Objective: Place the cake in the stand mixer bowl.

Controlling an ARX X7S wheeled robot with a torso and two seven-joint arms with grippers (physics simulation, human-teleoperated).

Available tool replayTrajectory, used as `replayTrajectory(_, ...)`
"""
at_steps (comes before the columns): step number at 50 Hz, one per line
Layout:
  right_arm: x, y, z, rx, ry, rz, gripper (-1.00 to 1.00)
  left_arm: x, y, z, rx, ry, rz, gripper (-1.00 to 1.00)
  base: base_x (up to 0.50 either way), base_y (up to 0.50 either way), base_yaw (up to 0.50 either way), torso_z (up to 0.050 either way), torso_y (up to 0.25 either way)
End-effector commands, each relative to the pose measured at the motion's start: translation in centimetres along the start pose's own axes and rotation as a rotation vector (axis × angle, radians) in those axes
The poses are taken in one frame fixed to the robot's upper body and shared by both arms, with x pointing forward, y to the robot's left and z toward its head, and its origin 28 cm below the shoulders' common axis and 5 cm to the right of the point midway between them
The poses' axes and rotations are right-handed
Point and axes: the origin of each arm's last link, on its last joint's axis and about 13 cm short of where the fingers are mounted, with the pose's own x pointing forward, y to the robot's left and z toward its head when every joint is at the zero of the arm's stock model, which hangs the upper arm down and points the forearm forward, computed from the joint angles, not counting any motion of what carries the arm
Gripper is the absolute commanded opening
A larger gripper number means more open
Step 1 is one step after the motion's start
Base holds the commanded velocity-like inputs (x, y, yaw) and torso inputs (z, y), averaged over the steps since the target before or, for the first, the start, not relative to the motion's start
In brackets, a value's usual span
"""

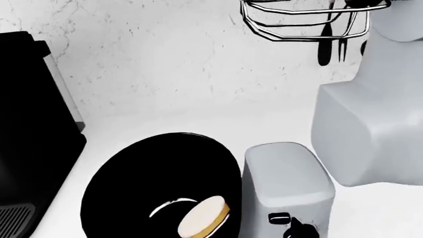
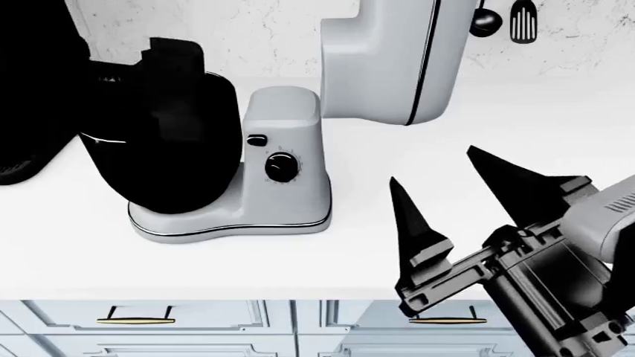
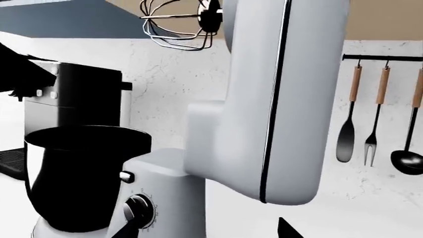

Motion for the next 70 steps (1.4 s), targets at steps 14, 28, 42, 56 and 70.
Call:
replayTrajectory(14,-0.9,1.6,1.7,-0.027,-0.064,0.043,1.00,-1.3,-1.3,-2.5,0.092,-0.022,-0.094,1.00,0.00,0.00,0.00,0.000,0.000)
replayTrajectory(28,-0.9,1.8,1.9,-0.032,-0.095,0.024,1.00,-1.4,-2.4,-4.7,0.138,-0.035,-0.171,1.00,0.00,0.00,0.00,0.000,0.000)
replayTrajectory(42,-0.8,2.1,2.4,-0.050,-0.110,0.027,1.00,-0.1,-2.9,-6.2,0.154,-0.052,-0.182,1.00,0.00,0.00,0.00,0.000,0.000)
replayTrajectory(56,0.1,2.3,2.7,-0.059,-0.124,0.017,1.00,2.1,-3.6,-7.2,0.189,-0.098,-0.192,1.00,0.00,0.00,0.00,0.000,0.000)
replayTrajectory(70,-0.2,2.4,3.4,-0.067,-0.152,0.015,1.00,2.3,-3.9,-7.2,0.202,-0.125,-0.199,1.00,0.00,0.00,0.00,0.000,0.000)
